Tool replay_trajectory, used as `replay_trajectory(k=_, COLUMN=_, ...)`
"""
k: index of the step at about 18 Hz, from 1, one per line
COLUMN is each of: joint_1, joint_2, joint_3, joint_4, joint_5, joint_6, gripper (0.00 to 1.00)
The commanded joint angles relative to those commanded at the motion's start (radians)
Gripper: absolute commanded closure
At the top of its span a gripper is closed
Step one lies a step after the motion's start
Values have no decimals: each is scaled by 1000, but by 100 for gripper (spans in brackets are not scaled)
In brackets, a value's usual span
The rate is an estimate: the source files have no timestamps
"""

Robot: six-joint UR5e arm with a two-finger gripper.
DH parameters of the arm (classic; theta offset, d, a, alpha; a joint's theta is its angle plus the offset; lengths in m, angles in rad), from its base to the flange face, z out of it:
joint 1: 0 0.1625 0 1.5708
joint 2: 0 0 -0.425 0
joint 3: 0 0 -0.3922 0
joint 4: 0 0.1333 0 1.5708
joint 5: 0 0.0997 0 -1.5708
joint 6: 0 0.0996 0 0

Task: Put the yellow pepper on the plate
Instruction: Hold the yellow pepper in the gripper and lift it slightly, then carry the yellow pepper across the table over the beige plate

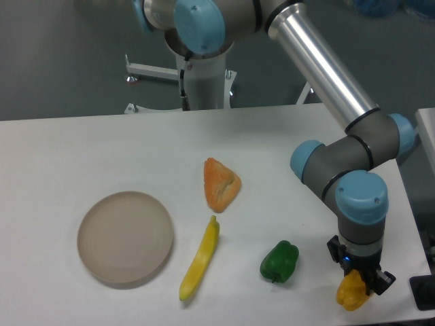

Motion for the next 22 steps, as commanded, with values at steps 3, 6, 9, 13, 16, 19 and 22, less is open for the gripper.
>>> replay_trajectory(k=3, joint_1=-2, joint_2=2, joint_3=-2, joint_4=-2, joint_5=0, joint_6=-5, gripper=51)
replay_trajectory(k=6, joint_1=-2, joint_2=11, joint_3=-9, joint_4=-2, joint_5=-2, joint_6=-11, gripper=51)
replay_trajectory(k=9, joint_1=-5, joint_2=12, joint_3=-12, joint_4=-2, joint_5=-2, joint_6=-12, gripper=51)
replay_trajectory(k=13, joint_1=-6, joint_2=12, joint_3=-12, joint_4=-2, joint_5=-2, joint_6=-14, gripper=51)
replay_trajectory(k=16, joint_1=-9, joint_2=15, joint_3=-12, joint_4=-3, joint_5=-2, joint_6=-14, gripper=51)
replay_trajectory(k=19, joint_1=-12, joint_2=21, joint_3=-12, joint_4=-9, joint_5=2, joint_6=-31, gripper=51)
replay_trajectory(k=22, joint_1=-37, joint_2=49, joint_3=-21, joint_4=-37, joint_5=5, joint_6=-107, gripper=51)
